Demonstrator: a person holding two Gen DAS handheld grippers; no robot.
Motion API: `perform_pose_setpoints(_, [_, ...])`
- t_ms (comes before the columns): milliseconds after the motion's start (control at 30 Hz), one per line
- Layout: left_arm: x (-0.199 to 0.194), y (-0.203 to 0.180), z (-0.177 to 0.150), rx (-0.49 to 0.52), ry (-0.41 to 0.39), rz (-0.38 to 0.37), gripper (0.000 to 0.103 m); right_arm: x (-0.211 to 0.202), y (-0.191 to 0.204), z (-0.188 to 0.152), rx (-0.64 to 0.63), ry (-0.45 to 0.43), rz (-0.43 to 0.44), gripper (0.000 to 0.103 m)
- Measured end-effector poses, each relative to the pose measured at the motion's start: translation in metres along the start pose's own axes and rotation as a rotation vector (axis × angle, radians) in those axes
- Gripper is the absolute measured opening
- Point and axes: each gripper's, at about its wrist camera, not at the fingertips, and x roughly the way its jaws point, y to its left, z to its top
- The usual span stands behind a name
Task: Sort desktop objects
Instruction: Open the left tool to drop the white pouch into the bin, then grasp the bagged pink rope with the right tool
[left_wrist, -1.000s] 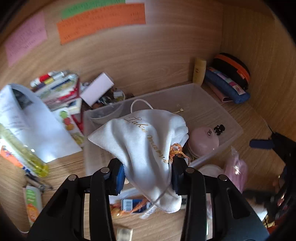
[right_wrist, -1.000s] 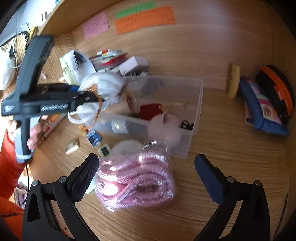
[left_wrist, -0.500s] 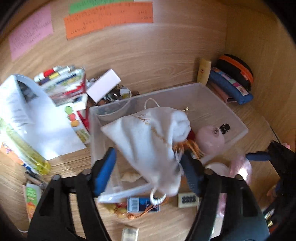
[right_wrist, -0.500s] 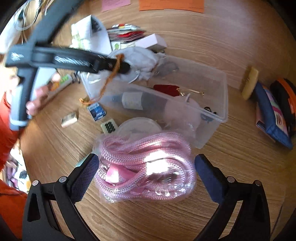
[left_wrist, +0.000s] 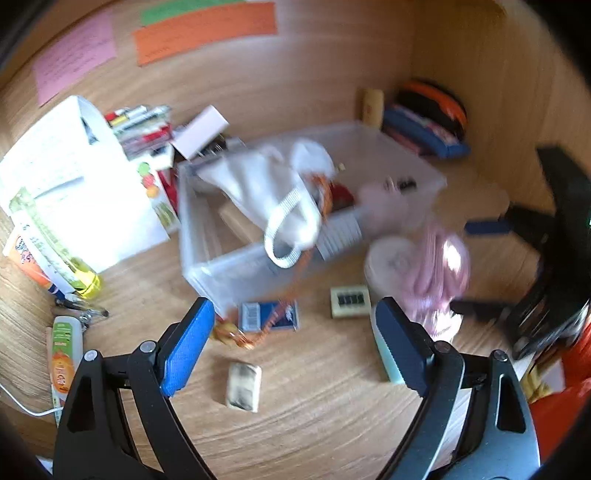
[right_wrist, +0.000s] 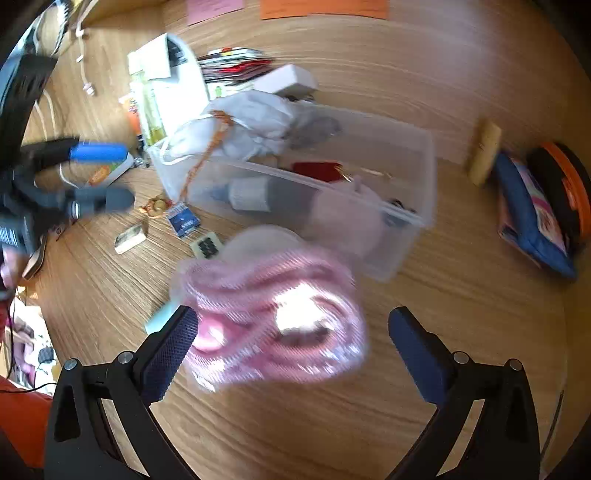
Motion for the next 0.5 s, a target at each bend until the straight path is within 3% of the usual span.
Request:
perform_pose_setpoints(67, [0.013,-0.011,-0.005,0.032,0.037,0.007,0.088,-0.003,-0.004,-0.006,0.017,0.019,0.006,0.103])
perform_pose_setpoints(167, [0.031,-0.022,-0.007,0.061,0.086,-0.001,0.075,-0.009,-0.001,-0.016,-0.002,0.034,0.007,0.103])
perform_pose_setpoints(267, [0.045,-0.028,-0.004,0.067,0.112,-0.009,0.072,-0.013,0.01,-0.025,-0.059,0.029,-0.012,0.103])
perform_pose_setpoints(433, [0.052,-0.033,0.005,0.059,0.123,-0.076,0.064,-0.009,0.029,-0.032,-0.164,0.026,-0.082,0.103])
perform_pose_setpoints(500, [0.053,-0.037,0.007,0.049,0.135,-0.112,0.053,-0.006,0.034,-0.032,-0.198,0.026,-0.11,0.103])
